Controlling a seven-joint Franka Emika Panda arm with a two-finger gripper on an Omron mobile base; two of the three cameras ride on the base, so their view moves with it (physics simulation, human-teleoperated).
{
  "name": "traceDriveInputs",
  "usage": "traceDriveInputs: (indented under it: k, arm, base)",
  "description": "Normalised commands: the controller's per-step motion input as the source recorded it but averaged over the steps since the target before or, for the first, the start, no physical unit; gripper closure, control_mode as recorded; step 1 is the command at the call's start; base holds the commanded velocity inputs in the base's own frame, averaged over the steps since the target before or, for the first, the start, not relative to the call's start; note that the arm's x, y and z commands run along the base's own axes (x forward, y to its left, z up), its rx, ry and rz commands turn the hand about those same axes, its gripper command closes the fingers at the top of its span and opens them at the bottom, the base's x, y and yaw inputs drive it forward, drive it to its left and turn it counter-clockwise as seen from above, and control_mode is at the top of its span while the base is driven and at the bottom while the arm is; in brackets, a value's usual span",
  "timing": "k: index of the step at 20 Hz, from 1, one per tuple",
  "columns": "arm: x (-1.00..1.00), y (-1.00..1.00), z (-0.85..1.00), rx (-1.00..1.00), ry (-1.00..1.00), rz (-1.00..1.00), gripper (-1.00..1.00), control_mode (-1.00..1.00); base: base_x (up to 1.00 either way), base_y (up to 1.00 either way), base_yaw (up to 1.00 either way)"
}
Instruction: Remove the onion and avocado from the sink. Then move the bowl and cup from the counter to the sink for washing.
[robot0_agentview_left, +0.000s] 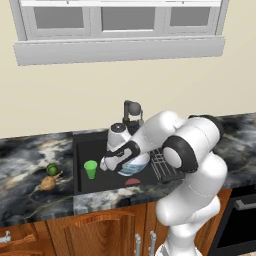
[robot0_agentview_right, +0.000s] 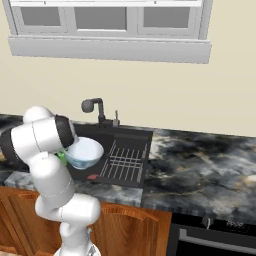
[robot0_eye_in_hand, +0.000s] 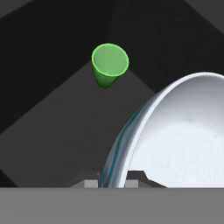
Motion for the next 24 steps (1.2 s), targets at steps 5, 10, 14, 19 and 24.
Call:
traceDriveInputs:
  k: [5, 10, 14, 19, 24]
  arm:
    - [0.09, 0.0, -0.14, 0.0, 0.0, -0.01, 1.0, -1.0]
    - [0.11, 0.0, -0.15, 0.0, 0.01, -0.01, 1.0, -1.0]
    - [0.12, 0.0, -0.16, 0.0, 0.0, 0.0, 1.0, -1.0]
    - [0.14, 0.0, -0.17, 0.0, 0.01, 0.0, 1.0, -1.0]
    - [0.14, 0.0, -0.18, 0.0, 0.02, 0.0, 1.0, -1.0]
  base:
    - [0.0, 0.0, 0.0]
    - [0.0, 0.0, 0.0]
    - [0.0, 0.0, 0.0]
    - [0.0, 0.0, 0.0]
    - [0.0, 0.0, 0.0]
